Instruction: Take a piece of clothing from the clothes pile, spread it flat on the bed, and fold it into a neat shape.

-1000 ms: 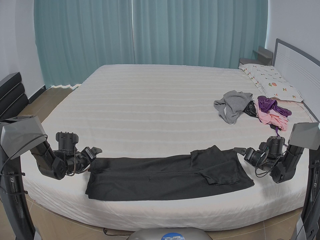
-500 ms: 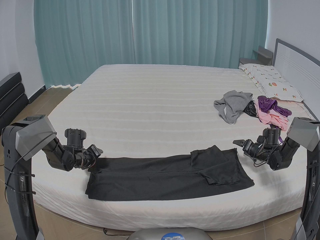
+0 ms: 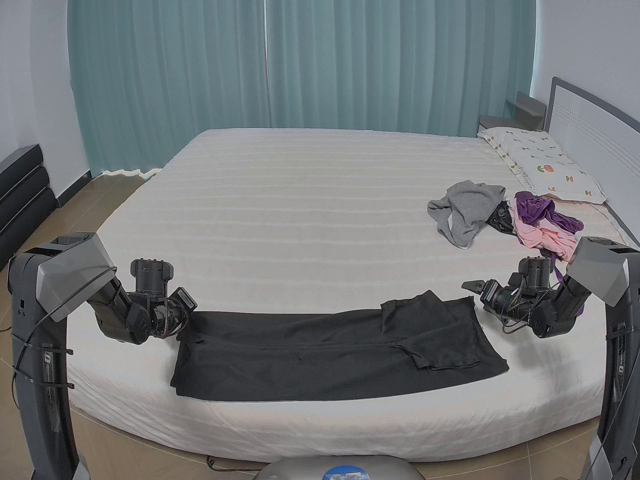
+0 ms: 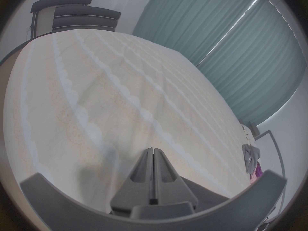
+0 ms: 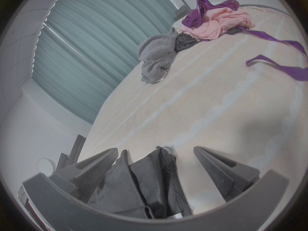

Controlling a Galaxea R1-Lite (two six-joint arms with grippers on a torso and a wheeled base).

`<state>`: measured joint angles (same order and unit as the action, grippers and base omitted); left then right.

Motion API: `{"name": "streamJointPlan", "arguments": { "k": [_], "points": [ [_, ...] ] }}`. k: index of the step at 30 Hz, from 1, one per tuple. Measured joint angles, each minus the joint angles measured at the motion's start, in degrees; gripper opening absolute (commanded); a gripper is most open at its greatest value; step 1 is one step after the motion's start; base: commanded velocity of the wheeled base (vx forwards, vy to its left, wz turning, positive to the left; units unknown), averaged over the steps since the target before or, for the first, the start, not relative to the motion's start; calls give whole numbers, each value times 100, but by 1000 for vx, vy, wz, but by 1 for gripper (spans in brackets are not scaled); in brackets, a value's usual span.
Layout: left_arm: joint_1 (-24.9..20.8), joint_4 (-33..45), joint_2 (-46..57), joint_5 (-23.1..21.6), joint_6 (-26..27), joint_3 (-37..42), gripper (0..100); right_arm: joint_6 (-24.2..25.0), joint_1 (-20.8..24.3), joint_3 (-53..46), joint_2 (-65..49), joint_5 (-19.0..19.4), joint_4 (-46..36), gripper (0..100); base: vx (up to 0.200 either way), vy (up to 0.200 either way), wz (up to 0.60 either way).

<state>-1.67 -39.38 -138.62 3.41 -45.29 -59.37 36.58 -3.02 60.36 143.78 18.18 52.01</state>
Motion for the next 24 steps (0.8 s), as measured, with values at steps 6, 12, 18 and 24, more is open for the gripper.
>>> {"name": "streamJointPlan", "arguments": {
  "k": [6, 12, 18, 24],
  "points": [
    [5, -63, -11, 20, -33, -5, 0, 12, 0, 196, 154, -9, -68, 100, 0, 0, 0],
    [0, -61, -22, 15, -23, 2, 0, 15, 2, 323, 272, -41, -68, 100, 0, 0, 0],
    [0, -61, -50, 2, -22, -11, 0, 12, 18, 447, 418, -107, -41, 0, 0, 0, 0],
    [0, -61, -71, -9, -22, -11, 0, 15, 44, 461, 493, -113, -44, 0, 0, 0, 0]
  ]
}}
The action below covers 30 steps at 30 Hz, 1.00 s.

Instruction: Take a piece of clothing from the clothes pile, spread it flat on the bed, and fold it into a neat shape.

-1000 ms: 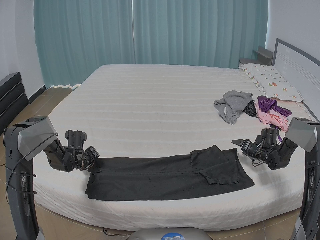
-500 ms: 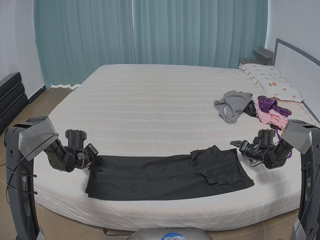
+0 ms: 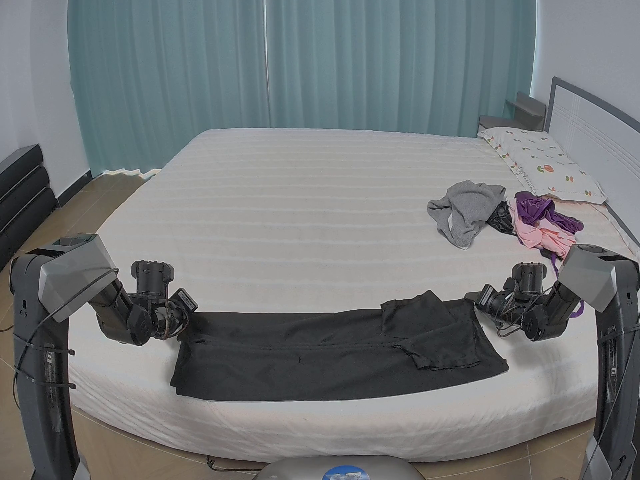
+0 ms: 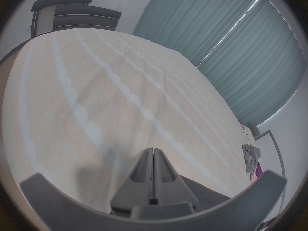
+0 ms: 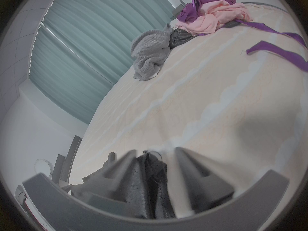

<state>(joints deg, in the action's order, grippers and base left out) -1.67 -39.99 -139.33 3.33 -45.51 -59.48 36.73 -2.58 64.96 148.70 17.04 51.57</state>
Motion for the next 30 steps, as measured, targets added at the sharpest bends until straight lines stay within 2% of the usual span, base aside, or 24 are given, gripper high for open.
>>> {"name": "streamJointPlan", "arguments": {
  "k": [10, 14, 21, 30],
  "points": [
    [0, -5, -12, -10, 2, -28, 0, 20, -17, 9, 30, 6, 7, 0, 0, 0, 0],
    [0, -9, -43, 4, -9, -143, 0, 176, -57, 27, 4, -2, 29, 0, 0, 0, 0],
    [27, -145, -152, 22, -12, -354, 0, 249, -99, 143, -27, -378, 194, 0, 0, 0, 0],
    [33, -165, -296, 15, -12, -639, 0, 265, -160, 206, -29, -411, 249, 0, 0, 0, 0]
  ]
}}
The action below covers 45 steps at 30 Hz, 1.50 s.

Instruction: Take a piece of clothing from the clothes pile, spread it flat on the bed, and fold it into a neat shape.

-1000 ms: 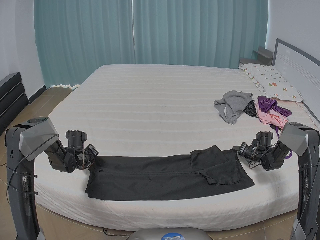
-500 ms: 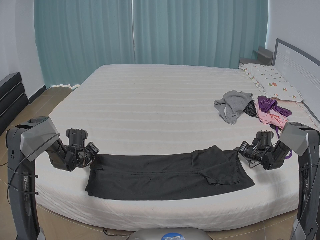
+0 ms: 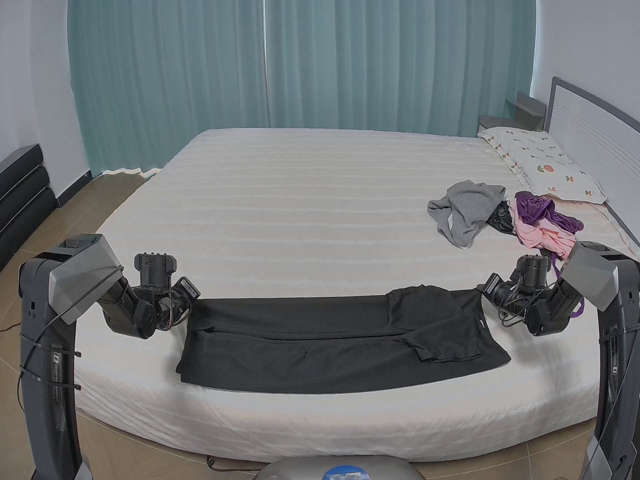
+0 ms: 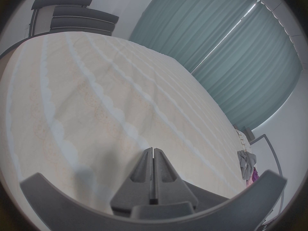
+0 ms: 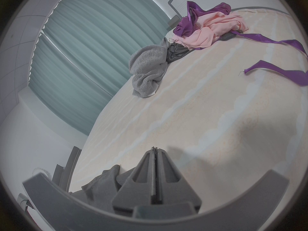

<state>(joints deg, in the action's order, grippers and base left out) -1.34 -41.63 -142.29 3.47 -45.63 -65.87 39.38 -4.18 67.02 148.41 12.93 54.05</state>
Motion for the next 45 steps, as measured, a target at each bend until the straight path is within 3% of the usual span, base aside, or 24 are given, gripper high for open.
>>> {"name": "streamJointPlan", "arguments": {
  "k": [14, 15, 16, 29, 36, 40, 45],
  "points": [
    [-44, 26, -215, 7, 12, -299, 0, -2, -15, 21, 11, -126, 6, 0, 0, 0, 0],
    [-44, 30, -219, 9, 12, -301, 0, -5, -6, 12, 13, -128, 2, 100, 0, 0, 0],
    [-44, 35, -223, 7, 15, -304, 100, -10, 0, 1, 13, -128, 2, 100, 0, 0, 0],
    [-33, 57, -162, -30, -90, -221, 100, 116, 28, -390, -318, 34, 66, 100, 0, 0, 0],
    [101, 173, 91, -204, -388, 44, 100, 94, 317, -757, -762, 239, 44, 100, 0, 0, 0],
    [185, 492, 255, -340, -489, 208, 100, -223, 583, -707, -952, 510, -572, 100, 0, 0, 0],
    [233, 683, 456, -706, -686, 377, 100, -1207, 696, -633, -944, 1104, -752, 100, 0, 0, 0]
  ]
}}
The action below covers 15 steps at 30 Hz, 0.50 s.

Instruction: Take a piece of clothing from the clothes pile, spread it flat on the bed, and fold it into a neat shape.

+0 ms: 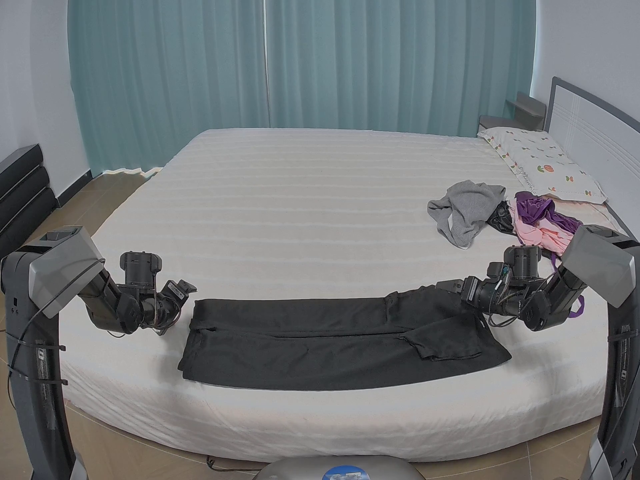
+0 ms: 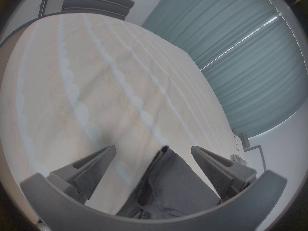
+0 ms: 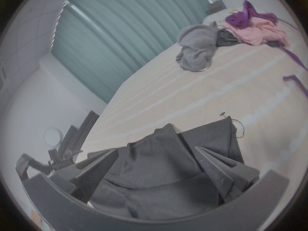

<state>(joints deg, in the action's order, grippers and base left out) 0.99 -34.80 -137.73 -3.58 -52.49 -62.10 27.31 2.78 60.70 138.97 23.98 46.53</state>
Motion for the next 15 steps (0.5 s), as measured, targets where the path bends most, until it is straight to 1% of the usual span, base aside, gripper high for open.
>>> {"name": "streamJointPlan", "arguments": {
  "k": [1, 4, 13, 14, 15],
  "points": [
    [2, 21, 40, -68, -39, 28, 100, -196, 0, 16, 37, 100, -11, 100, 0, 0, 0],
    [6, 46, 112, -177, -94, 78, 100, -433, 0, 74, 135, 293, -39, 100, 0, 0, 0],
    [9, 54, 193, -191, -105, 124, 100, -501, -48, 344, 468, 334, -24, 100, 0, 0, 0],
    [6, 51, 197, -189, -104, 124, 100, -506, -50, 363, 494, 334, -11, 0, 0, 0, 0],
    [6, 51, 199, -189, -101, 127, 100, -512, -57, 388, 524, 334, -11, 0, 0, 0, 0]
  ]
}}
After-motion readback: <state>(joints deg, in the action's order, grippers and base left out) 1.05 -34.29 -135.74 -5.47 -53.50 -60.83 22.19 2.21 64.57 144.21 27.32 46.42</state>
